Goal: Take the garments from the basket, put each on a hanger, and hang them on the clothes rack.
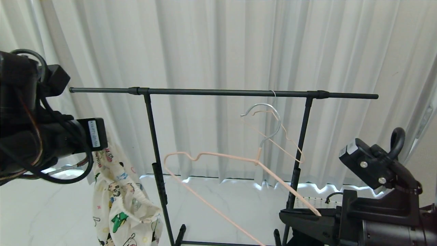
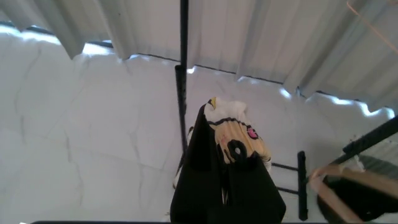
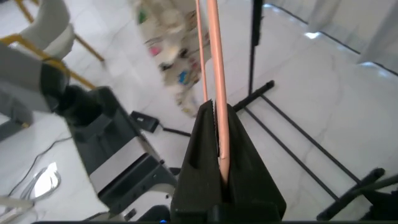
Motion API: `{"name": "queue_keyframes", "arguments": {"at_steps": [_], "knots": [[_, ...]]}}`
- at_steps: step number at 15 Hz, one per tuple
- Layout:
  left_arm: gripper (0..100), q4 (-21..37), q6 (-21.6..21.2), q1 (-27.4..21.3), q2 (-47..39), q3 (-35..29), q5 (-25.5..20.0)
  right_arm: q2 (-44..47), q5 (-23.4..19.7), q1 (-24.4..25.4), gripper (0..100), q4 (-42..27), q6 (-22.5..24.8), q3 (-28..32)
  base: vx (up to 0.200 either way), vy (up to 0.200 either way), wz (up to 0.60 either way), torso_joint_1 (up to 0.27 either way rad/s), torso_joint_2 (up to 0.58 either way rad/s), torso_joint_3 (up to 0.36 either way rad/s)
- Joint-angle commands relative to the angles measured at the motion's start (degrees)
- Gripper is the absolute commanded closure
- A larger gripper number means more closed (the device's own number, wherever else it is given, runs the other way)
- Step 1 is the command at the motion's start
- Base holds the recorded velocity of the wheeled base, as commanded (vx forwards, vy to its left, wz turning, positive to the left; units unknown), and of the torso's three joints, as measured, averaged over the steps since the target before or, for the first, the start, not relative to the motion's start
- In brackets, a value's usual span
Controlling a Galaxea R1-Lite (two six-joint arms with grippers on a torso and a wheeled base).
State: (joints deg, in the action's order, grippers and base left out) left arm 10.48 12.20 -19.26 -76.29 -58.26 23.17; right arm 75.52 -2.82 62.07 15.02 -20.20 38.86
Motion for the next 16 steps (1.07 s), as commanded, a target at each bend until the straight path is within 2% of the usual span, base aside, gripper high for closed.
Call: {"name": "queue_keyframes", "arguments": {"at_steps": [1, 4, 6, 9, 12, 16], "knots": [[100, 0.1, 0.8, -2.4, -5.2, -3.1, 0.6, 0.6, 0.0, 2.1, 100, 0.1, 0.0, 0.2, 0.000, 0.000, 0.00, 0.000, 0.00, 0.000], [100, 0.2, 0.8, -7.8, -5.3, -2.8, 0.6, 0.6, 0.0, 2.3, 100, 0.9, 0.0, 0.2, 0.000, 0.000, 0.00, 0.000, 0.00, 0.000], [100, 0.2, 0.8, -9.1, -6.2, -2.7, 0.7, 0.9, 0.0, 2.3, 100, 2.6, 0.0, 0.2, 0.000, 0.000, 0.00, 0.000, 0.00, 0.000], [100, 0.1, 0.9, -9.0, -7.1, -3.0, 1.0, 1.0, 0.0, 2.3, 100, 2.7, 0.1, 0.2, 0.000, 0.000, 0.00, 0.000, 0.00, 0.000], [100, -0.2, 0.9, -4.0, -8.2, -4.1, 1.1, 0.5, -0.1, 2.3, 100, 2.7, 0.1, 0.1, 0.000, 0.000, 0.00, 0.000, 0.00, 0.000], [100, -0.2, 1.0, -3.8, -8.5, -3.4, 1.1, 0.0, -0.9, 2.3, 100, 2.9, 0.2, 0.2, 0.000, 0.000, 0.00, 0.000, 0.00, 0.000]]}}
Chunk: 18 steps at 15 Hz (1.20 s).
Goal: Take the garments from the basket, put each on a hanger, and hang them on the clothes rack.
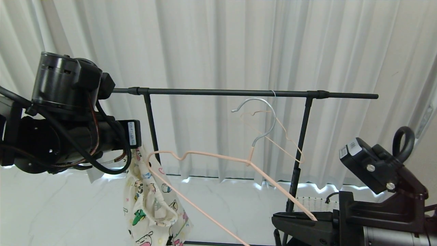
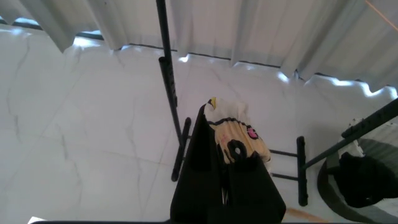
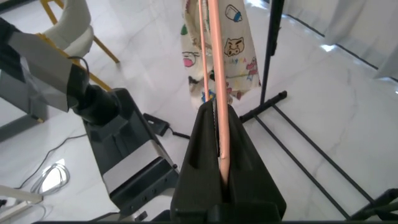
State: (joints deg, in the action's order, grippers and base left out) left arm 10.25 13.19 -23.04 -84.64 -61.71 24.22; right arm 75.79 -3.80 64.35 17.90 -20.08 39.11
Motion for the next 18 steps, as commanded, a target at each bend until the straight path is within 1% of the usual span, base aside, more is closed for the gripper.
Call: {"name": "queue_keyframes", "arguments": {"at_steps": [1, 4, 7, 11, 13, 14, 16, 17, 18], "knots": [[100, -0.1, 0.1, 0.0, -0.4, 0.0, 0.0, -0.7, -0.7, 0.1, 100, 0.1, 0.1, 0.0, 0.000, 0.000, 0.00, 0.000, 0.00, 0.000], [100, -0.1, 0.1, -0.1, -0.3, -0.1, 0.0, -0.6, -1.3, 0.3, 100, 0.1, 0.2, -0.1, 0.000, 0.000, 0.00, 0.000, 0.00, 0.000], [100, -0.1, 0.2, -1.4, 1.0, -0.2, 0.0, 2.7, -1.0, 0.0, 100, 0.5, -0.1, 0.7, 0.000, 0.000, 0.00, 0.000, 0.00, 0.000], [100, -0.1, 0.2, -1.8, 1.6, 0.1, 0.0, 5.9, -1.0, -1.5, 100, 6.3, -0.1, 1.1, 0.000, 0.000, 0.00, 0.000, 0.00, 0.000], [100, -0.1, 0.3, -2.4, 1.3, 0.1, 0.0, 6.7, -1.0, -1.5, 100, 6.4, -0.1, 2.5, 0.000, 0.000, 0.00, 0.000, 0.00, 0.000], [100, -0.1, 1.0, -3.2, 1.1, 0.0, 0.0, 8.1, -1.0, -1.5, 100, 6.4, -0.1, 3.9, 0.000, 0.000, 0.00, 0.000, 0.00, 0.000], [100, -0.1, 2.5, -4.7, 1.1, 0.0, 0.0, 9.7, -0.9, -1.5, 100, 6.4, -0.1, 4.6, 0.000, 0.000, 0.00, 0.000, 0.00, 0.000], [100, -0.1, 4.8, -6.1, 1.1, 0.0, 1.7, 11.1, -0.8, -1.8, 100, 6.7, -0.2, 4.6, 0.000, 0.000, 0.00, 0.000, 0.00, 0.000], [100, -0.1, 5.7, -6.7, 1.0, 0.1, 3.8, 11.8, -0.7, -2.0, 100, 6.8, -0.2, 4.6, 0.000, 0.000, 0.00, 0.000, 0.00, 0.000]]}}
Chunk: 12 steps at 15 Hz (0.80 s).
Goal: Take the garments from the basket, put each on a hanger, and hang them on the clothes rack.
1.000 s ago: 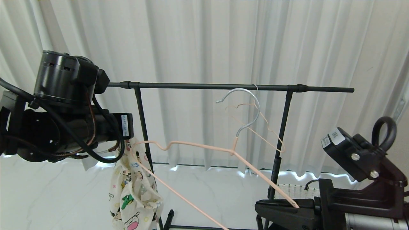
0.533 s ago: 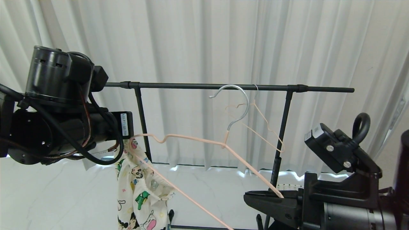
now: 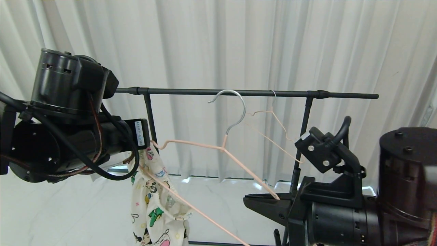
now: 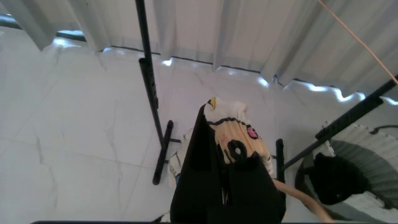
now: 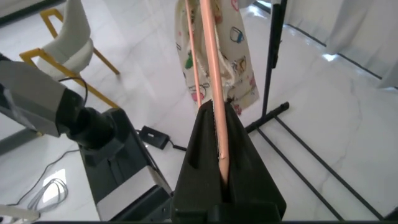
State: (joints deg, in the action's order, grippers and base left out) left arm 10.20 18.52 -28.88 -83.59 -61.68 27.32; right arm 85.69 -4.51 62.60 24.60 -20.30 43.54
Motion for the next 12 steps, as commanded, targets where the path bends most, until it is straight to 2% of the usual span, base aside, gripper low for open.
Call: {"name": "queue_keyframes", "arguments": {"at_steps": [1, 3, 6, 8, 10, 12], "knots": [[100, 0.0, 0.9, -1.4, -0.2, 0.2, 2.6, 2.6, 0.0, -0.2, 100, 0.1, 0.0, 0.1, 0.000, 0.000, 0.00, 0.000, 0.00, 0.000], [100, 0.0, 1.3, -1.8, -0.1, 0.2, 3.5, 3.3, 0.3, -0.6, 100, 0.1, -0.1, 0.1, 0.000, 0.000, 0.00, 0.000, 0.00, 0.000], [100, 0.0, 1.3, -1.7, 0.0, 0.1, 3.6, 3.3, 4.2, -1.1, 100, 0.4, -1.5, 0.2, 0.000, 0.000, 0.00, 0.000, 0.00, 0.000], [100, 0.0, 1.3, -1.9, -0.3, 0.1, 3.5, 3.2, 4.2, -0.7, 100, 4.0, -2.4, 0.1, 0.000, 0.000, 0.00, 0.000, 0.00, 0.000], [100, 0.0, 1.3, -3.0, -0.4, -0.3, 3.5, 3.5, 4.0, 0.4, 100, 4.5, -2.3, 0.4, 0.000, 0.000, 0.00, 0.000, 0.00, 0.000], [100, 0.0, 1.3, -6.5, -0.2, -0.5, 3.5, 4.8, 4.0, 1.0, 100, 4.6, -2.3, 1.1, 0.000, 0.000, 0.00, 0.000, 0.00, 0.000]]}}
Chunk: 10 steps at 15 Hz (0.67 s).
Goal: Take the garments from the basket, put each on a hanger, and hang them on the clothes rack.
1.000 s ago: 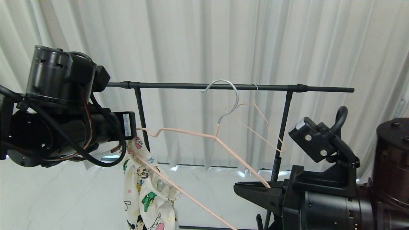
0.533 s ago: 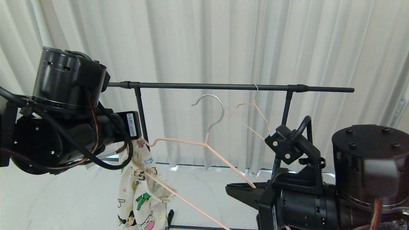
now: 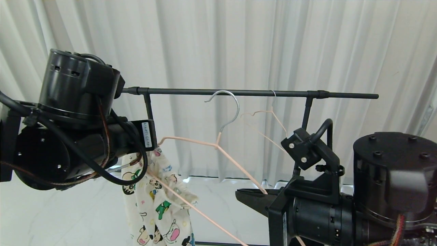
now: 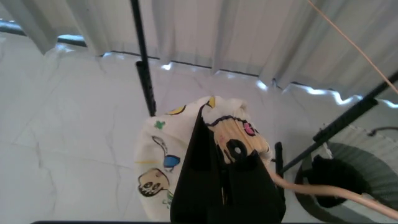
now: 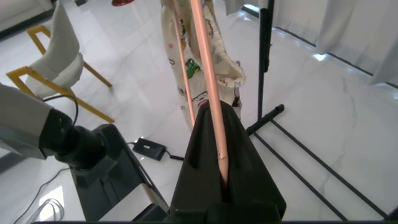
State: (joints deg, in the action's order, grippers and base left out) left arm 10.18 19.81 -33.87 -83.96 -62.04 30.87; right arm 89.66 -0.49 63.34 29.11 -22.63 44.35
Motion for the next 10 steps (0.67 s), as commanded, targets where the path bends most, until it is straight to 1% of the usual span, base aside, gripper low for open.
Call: {"name": "queue_keyframes", "arguments": {"at_steps": [1, 3, 6, 10], "knots": [[100, 0.0, 0.1, -3.0, 0.4, -0.2, 0.0, 1.5, 0.0, 0.4, 100, 0.1, 0.0, 1.4, 0.000, 0.000, 0.00, 0.000, 0.00, 0.000], [100, 0.0, 0.3, -6.0, 1.3, -0.4, 0.0, 3.3, 0.1, 0.4, 100, 0.1, -0.1, 3.8, 0.000, 0.000, 0.00, 0.000, 0.00, 0.000], [100, 0.0, 2.0, -9.0, 1.7, -1.9, 0.1, 5.8, 0.3, 0.3, 100, 0.1, -0.1, 5.2, 0.000, 0.000, 0.00, 0.000, 0.00, 0.000], [100, 0.0, 2.2, -9.6, 1.6, -3.8, 0.1, 7.5, 0.5, 0.3, 100, 0.2, -0.5, 7.1, 0.000, 0.000, 0.00, 0.000, 0.00, 0.000]]}}
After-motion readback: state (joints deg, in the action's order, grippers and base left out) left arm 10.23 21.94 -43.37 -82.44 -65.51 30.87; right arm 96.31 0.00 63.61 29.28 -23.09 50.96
